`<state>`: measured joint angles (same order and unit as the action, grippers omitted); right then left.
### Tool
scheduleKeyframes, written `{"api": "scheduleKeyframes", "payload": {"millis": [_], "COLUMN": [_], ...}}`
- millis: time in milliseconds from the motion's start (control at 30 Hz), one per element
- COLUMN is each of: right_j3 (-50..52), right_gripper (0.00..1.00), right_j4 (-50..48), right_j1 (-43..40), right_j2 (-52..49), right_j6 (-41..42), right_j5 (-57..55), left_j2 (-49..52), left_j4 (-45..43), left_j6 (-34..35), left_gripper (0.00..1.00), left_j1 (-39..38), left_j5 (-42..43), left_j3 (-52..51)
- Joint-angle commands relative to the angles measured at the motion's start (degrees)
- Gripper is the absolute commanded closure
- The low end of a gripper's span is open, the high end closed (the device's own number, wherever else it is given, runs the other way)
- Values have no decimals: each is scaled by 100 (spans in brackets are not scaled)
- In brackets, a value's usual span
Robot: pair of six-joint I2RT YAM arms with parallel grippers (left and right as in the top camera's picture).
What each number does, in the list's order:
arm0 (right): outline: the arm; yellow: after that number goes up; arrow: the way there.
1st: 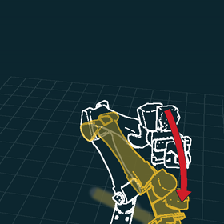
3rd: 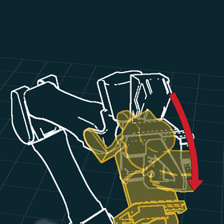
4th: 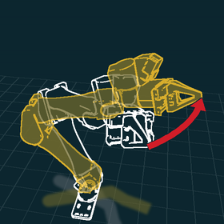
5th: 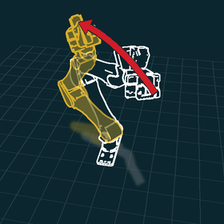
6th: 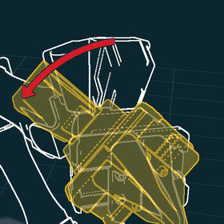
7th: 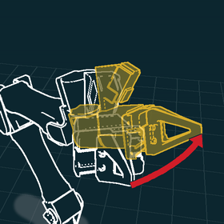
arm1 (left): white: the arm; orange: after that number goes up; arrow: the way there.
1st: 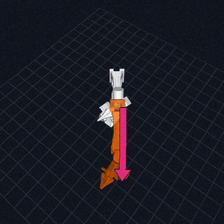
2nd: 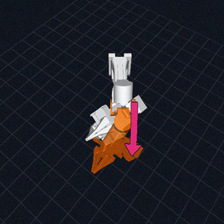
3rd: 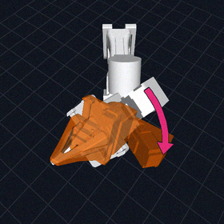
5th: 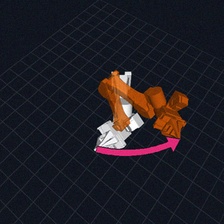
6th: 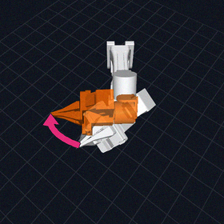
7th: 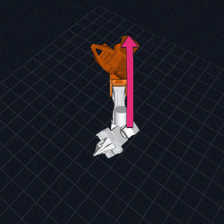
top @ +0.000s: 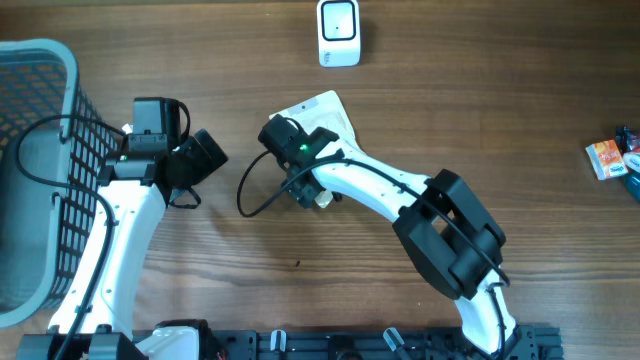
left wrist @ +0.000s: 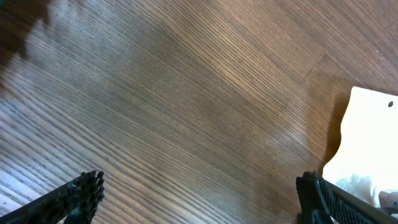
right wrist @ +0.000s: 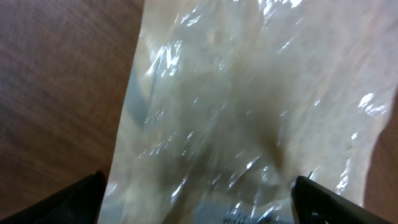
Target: Scan the item barcode
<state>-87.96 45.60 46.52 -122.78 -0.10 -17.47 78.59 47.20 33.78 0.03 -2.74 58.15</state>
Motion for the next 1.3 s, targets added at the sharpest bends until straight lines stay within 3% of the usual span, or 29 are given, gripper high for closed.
{"api": "scheduleKeyframes", "payload": {"millis": [0, 33, 67, 100, 133, 167, 200, 367, 500, 667, 833, 867, 900, 1000, 1033, 1133, 1267], "right_j3": [573, 656, 697, 697, 697, 695, 647, -177, -745, -656, 122, 376, 503, 529, 529, 514, 487], "right_gripper": [4, 15, 36, 50, 58, 82, 95, 95, 95, 95, 95, 89, 66, 59, 46, 43, 38], "right_j4": [-426, -505, -533, -560, -608, -737, -743, 24, 546, 761, 527, 179, -96, -160, -133, 42, 291], "right_j1": [-238, -310, -417, -507, -581, -763, -890, -1526, -2149, -2907, -2935, -2968, -2981, -2997, -2997, -3001, -3001], "right_j2": [-166, -166, -166, -164, -164, -162, -162, 116, 688, 962, 767, 748, 748, 748, 748, 750, 750], "right_j6": [9, 15, 26, 28, 39, 212, 221, 391, 313, 310, 640, 1045, 1373, 1875, 1849, 1676, 1290], "right_j5": [-345, -306, -111, 66, 177, 332, 588, 2026, 4343, 7412, 8317, 8511, 8430, 6874, 6363, 5121, 4769], "left_j2": [-4, -4, -4, -4, -4, -4, -4, -4, -4, -4, -4, -4, -4, -4, -4, -4, -4], "left_j4": [0, 0, 0, -2, 0, 0, 0, 0, 0, 0, 0, -2, -2, -2, 0, -2, -2], "left_j6": [13, 13, 13, 13, 13, 13, 13, 13, 13, 13, 13, 13, 13, 13, 13, 13, 13], "left_gripper": [0, 0, 0, 0, 0, 0, 0, 0, 0, 0, 0, 0, 0, 0, 0, 0, 0], "left_j1": [24, 24, 24, 24, 24, 24, 24, 24, 24, 24, 24, 24, 24, 24, 24, 24, 24], "left_j5": [-57, -57, -57, -57, -57, -57, -57, -57, -57, -57, -57, -57, -57, -57, -57, -57, -57], "left_j3": [20, 20, 20, 20, 20, 20, 20, 20, 20, 20, 20, 20, 20, 20, 20, 20, 20]}}
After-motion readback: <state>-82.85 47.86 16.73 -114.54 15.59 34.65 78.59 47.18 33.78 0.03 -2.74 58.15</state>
